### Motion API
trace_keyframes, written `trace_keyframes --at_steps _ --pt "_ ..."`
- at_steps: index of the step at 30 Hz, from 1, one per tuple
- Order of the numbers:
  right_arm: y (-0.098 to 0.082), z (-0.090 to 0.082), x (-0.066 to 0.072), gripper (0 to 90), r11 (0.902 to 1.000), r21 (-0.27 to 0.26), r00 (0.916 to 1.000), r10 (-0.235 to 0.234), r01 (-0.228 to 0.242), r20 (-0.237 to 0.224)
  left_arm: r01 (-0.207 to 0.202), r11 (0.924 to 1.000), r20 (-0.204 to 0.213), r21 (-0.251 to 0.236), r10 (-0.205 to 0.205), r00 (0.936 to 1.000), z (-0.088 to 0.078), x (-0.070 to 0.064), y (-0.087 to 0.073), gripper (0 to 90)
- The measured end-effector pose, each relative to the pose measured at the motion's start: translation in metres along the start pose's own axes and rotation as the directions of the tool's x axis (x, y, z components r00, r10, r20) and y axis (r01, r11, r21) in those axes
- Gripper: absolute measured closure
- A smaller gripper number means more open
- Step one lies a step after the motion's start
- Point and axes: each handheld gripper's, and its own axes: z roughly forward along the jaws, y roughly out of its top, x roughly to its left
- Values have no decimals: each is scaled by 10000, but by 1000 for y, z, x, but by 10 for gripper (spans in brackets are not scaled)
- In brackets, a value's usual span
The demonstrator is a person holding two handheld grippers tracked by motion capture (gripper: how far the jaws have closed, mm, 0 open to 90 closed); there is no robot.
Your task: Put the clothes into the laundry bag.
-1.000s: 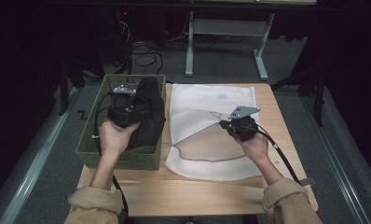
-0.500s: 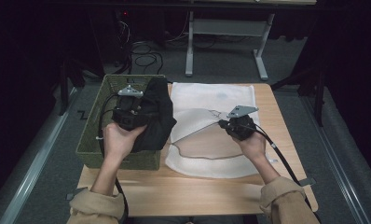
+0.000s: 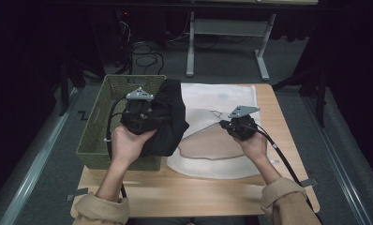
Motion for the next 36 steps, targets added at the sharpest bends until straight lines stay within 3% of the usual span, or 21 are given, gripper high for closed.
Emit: trace_keyframes --at_steps 10,13,22,29,36 --pt "0 2 1 892 10000 9 10000 -23 23 -15 -335 9992 515 215 324 9981 12 -17 3 742" --pt "0 2 1 892 10000 20 10000 -55 55 -24 -335 9993 871 177 319 9957 15 -20 5 742" --pt "0 2 2 891 10000 86 10000 -45 46 -48 -519 9986 1899 90 492 9806 23 -34 9 741" --pt "0 2 2 892 9999 116 10000 -89 90 -41 -825 9961 2052 326 741 9759 32 -44 9 739" --pt "0 2 3 892 9999 132 10000 -35 36 -40 -1143 9932 2436 222 1055 9641 35 -58 15 737"
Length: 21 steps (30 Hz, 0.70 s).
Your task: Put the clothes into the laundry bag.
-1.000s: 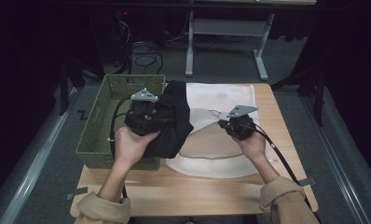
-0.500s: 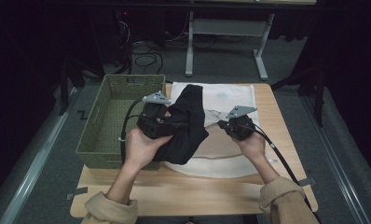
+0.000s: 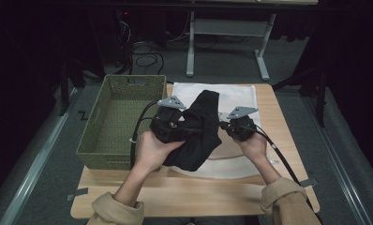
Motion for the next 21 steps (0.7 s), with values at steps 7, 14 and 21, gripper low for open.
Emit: trace_keyframes --at_steps 7,14,21 --pt "0 -1 0 892 10000 -61 10000 -69 69 9 -242 9988 -231 429 252 9994 19 -5 -1 736" --pt "0 0 0 891 10000 20 10000 -96 96 -22 -43 9974 -260 717 62 9996 34 2 -15 735" --pt "-1 2 1 892 9999 -92 10000 -62 62 -19 86 9958 -312 907 -58 9995 47 6 -28 735"
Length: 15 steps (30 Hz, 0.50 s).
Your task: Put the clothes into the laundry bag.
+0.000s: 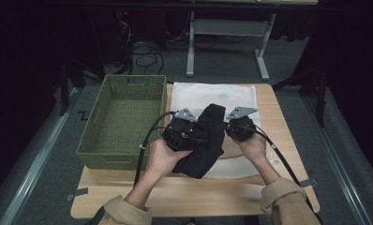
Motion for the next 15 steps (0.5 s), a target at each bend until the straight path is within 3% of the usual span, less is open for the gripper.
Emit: trace_keyframes --at_steps 4,15 --pt "0 0 0 892 10000 13 10000 -32 32 -27 -22 9997 -76 226 24 10000 7 1 -5 734" --pt "0 0 1 892 10000 72 10000 -32 32 -41 237 9997 -11 111 -237 9997 16 7 -15 730"
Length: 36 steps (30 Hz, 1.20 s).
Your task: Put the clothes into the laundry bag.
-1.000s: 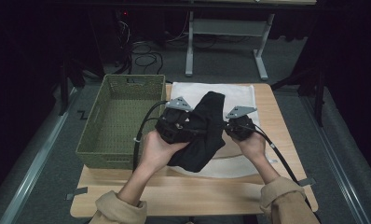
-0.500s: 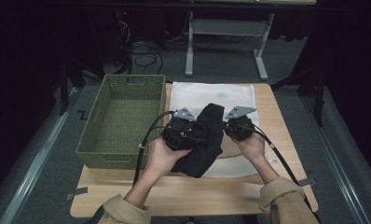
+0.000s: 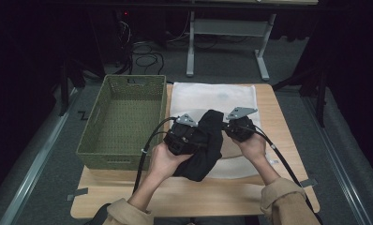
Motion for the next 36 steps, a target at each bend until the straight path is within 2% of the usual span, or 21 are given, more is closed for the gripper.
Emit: trace_keyframes --at_steps 8,11,15,17,27,32,36 --pt "1 -2 -1 892 9997 -137 9998 180 -181 -79 255 9997 59 -10 -255 9997 12 6 -13 727" --pt "1 -1 -1 892 9999 -100 9999 102 -103 -85 262 9996 25 39 -262 9997 15 7 -15 727" --pt "1 -1 -2 892 9991 -210 9991 353 -358 -237 126 9995 -246 303 -118 9996 21 8 -15 723" --pt "1 -2 -2 892 9992 -218 9992 317 -322 -236 64 9990 -347 436 -49 9994 23 8 -16 722" --pt "1 -2 -1 892 9995 -155 9992 276 -280 -272 104 9979 -410 636 -78 9991 37 9 -23 722" --pt "1 -3 -2 892 9991 -231 9988 343 -351 -349 -117 9957 -511 920 164 9986 46 7 -26 722" --pt "1 -4 -2 892 9992 -211 9989 328 -335 -342 -120 9957 -463 922 163 9988 49 6 -26 722"
